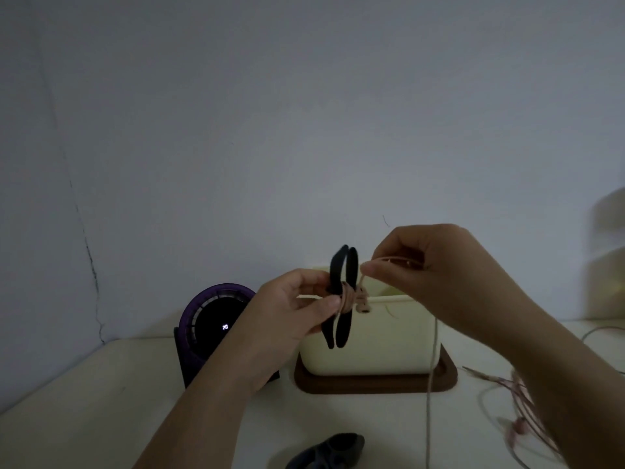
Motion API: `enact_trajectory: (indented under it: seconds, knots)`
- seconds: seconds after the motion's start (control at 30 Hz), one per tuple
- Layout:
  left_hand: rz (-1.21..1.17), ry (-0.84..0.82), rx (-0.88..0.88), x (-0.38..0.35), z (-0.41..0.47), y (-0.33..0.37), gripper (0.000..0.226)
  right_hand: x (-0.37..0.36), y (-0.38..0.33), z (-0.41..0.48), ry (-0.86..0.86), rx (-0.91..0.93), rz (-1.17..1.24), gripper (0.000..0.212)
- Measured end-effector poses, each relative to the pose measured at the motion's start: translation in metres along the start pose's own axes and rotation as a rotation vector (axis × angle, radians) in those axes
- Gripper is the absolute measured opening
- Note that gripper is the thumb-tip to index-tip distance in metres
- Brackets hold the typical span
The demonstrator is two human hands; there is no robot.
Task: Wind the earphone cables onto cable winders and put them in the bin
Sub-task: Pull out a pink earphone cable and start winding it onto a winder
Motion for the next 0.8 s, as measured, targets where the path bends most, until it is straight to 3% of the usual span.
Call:
enact_trajectory:
  seconds: [0.27, 0.4, 0.5, 0.63, 0.8]
  knots:
    - [0.113, -0.191, 0.050, 0.006, -0.002, 0.004, 0.029, 0.003, 0.011, 0.002, -0.041, -0.032, 0.124, 0.024]
    - [0.036, -0.309, 0.115, 0.011, -0.006, 0.006, 0.024, -0.001, 0.024, 0.004, -0.144, -0.058, 0.402, 0.041]
    - [-0.153, -0.345, 0.136, 0.006, -0.009, 0.010, 0.024, -0.019, 0.035, 0.000, -0.273, -0.067, 0.562, 0.051]
    - [-0.488, -0.157, 0.110, -0.003, -0.002, 0.011, 0.026, -0.050, 0.028, -0.004, -0.318, -0.175, 0.747, 0.028]
    - [-0.763, 0.100, 0.080, -0.001, 0.008, 0.001, 0.045, -0.057, 0.008, -0.006, -0.306, -0.146, 0.369, 0.028]
Point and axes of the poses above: each hand's wrist, its own z-axis towards the middle knuckle, its own x-axis out of the back of the hand, y = z × x, the point moved 1 cm from there along z, towards the middle knuckle, and after that the axes turned 14 degrees about -z, right-handed, at the moved point
